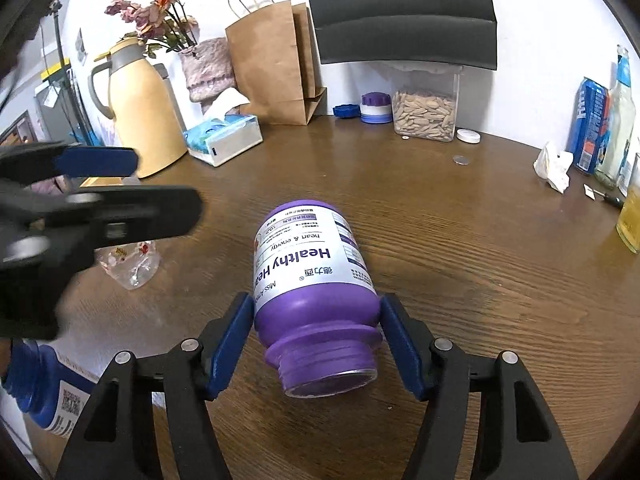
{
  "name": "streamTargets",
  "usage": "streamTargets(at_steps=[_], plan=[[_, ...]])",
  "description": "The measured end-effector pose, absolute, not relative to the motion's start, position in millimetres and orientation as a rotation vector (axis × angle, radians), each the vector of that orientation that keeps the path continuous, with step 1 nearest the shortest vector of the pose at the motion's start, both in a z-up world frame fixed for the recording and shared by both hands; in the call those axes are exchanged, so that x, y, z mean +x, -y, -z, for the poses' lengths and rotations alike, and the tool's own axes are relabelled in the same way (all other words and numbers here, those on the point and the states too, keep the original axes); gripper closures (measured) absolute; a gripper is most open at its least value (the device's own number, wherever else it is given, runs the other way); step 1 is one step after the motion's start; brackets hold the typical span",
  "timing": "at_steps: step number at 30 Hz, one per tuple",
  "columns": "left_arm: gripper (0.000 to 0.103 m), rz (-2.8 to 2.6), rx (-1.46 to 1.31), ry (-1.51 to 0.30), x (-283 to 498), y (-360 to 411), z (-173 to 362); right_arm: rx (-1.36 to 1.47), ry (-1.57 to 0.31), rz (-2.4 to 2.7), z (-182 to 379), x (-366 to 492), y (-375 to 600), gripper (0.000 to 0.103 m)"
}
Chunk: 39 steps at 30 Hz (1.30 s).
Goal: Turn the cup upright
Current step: 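Lift the purple bottle off the table with the right gripper, then rotate the purple bottle cap end upward with the right gripper while the left gripper approaches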
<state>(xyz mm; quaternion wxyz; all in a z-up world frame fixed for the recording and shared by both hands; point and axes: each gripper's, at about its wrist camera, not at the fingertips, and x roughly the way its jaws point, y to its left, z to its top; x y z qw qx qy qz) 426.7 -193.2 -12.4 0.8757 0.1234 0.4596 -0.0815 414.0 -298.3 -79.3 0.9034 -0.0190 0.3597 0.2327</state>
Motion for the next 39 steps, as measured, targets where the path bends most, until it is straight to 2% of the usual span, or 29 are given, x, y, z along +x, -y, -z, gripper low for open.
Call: streamTargets(at_steps=[10, 14, 16, 21, 30, 37, 39], plan=[[0.025, 0.435, 0.392, -1.103, 489, 241, 41, -0.060, -0.739, -0.524, 77, 414, 301, 0.033], [0.025, 0.389, 0.302, -1.115, 499, 227, 52, -0.068, -0.738, -0.540, 77, 414, 303, 0.032], [0.026, 0.272, 0.275, -1.154, 506, 221, 53, -0.087, -0.738, -0.519, 77, 414, 302, 0.028], [0.028, 0.153, 0.095, -1.210, 516, 221, 48, -0.067, -0.761, -0.489, 78, 419, 306, 0.027], [0.027, 0.242, 0.175, -1.083, 496, 237, 60, -0.052, -0.774, -0.503, 78, 421, 308, 0.027], [0.027, 0.285, 0.230, -0.990, 486, 205, 46, -0.091, -0.760, -0.512, 75, 417, 293, 0.027], [0.025, 0.270, 0.245, -0.901, 480, 195, 46, -0.103, -0.756, -0.512, 74, 415, 289, 0.027]])
